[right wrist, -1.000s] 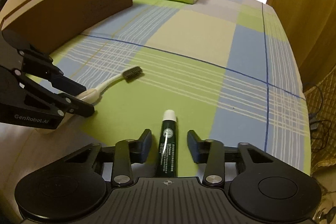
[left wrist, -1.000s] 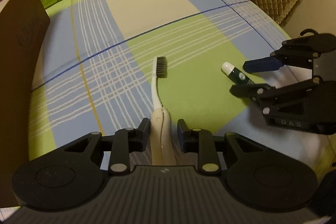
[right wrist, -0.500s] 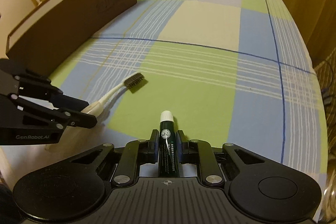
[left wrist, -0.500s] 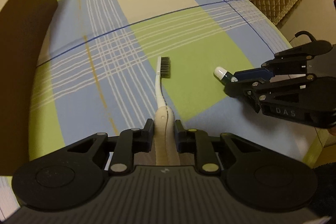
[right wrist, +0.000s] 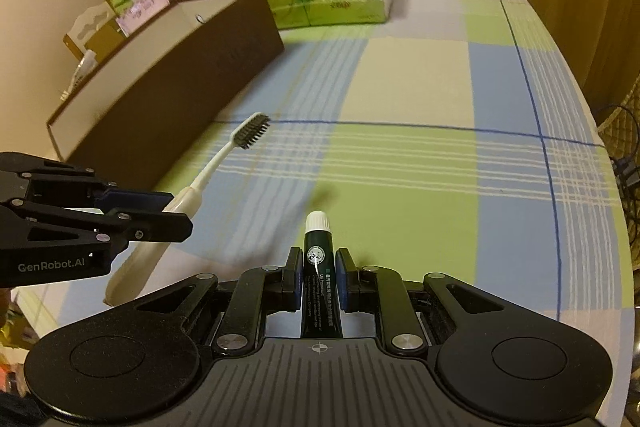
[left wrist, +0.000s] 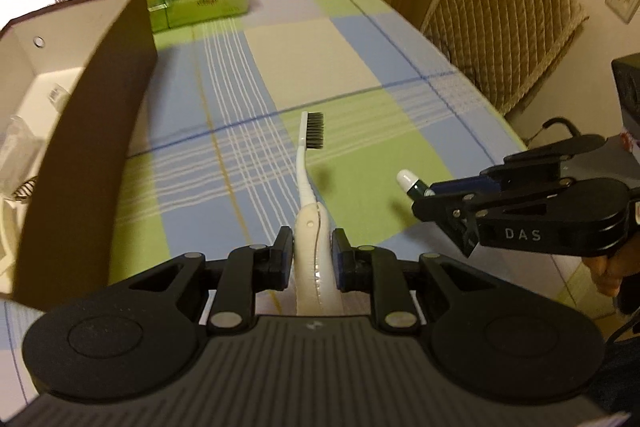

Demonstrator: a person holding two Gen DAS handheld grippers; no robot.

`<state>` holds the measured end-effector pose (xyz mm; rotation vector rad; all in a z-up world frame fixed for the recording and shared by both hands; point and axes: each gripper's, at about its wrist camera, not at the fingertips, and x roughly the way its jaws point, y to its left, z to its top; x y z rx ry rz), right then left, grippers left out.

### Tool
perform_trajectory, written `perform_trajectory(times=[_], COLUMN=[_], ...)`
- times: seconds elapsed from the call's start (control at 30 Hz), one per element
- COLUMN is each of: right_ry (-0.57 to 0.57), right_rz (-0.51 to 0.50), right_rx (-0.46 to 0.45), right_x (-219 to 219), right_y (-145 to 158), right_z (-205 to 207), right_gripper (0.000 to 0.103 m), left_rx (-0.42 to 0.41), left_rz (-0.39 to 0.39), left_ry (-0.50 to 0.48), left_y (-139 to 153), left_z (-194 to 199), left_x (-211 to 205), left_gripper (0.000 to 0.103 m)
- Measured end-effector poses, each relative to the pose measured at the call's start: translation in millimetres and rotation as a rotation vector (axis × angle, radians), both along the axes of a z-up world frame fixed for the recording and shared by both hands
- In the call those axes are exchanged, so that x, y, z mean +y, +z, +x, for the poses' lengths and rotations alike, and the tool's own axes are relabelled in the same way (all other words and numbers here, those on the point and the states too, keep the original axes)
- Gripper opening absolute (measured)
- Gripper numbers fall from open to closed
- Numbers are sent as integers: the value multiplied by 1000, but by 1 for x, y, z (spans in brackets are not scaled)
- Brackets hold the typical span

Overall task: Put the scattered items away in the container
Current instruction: 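Lift and carry the toothbrush and toothpaste over the box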

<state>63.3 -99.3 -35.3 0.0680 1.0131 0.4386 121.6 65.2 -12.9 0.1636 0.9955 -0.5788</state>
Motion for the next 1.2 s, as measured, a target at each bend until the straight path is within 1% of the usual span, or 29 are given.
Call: perform_trajectory(times=[0.23, 0.57, 0.8, 0.93, 1.2], right_ry=[35, 116, 178, 196, 189], right_rz=[43, 97, 143, 173, 205], right_rx=[-48, -97, -110, -117, -159], right_x=[31, 87, 132, 156, 201], right_y=[23, 45, 53, 57, 71], right_z=[-10, -11, -4, 2, 26], right_gripper=[19, 19, 19, 19, 19], left_rx=[-44, -107, -134, -154, -215], left_rz=[-42, -87, -89, -86, -56], left_ry=[19, 91, 148, 173, 174], left_y=[26, 58, 73, 81, 95], left_z=[-12, -19, -18, -12, 16], left_x=[33, 92, 133, 157, 198], left_gripper=[16, 16, 16, 16, 16])
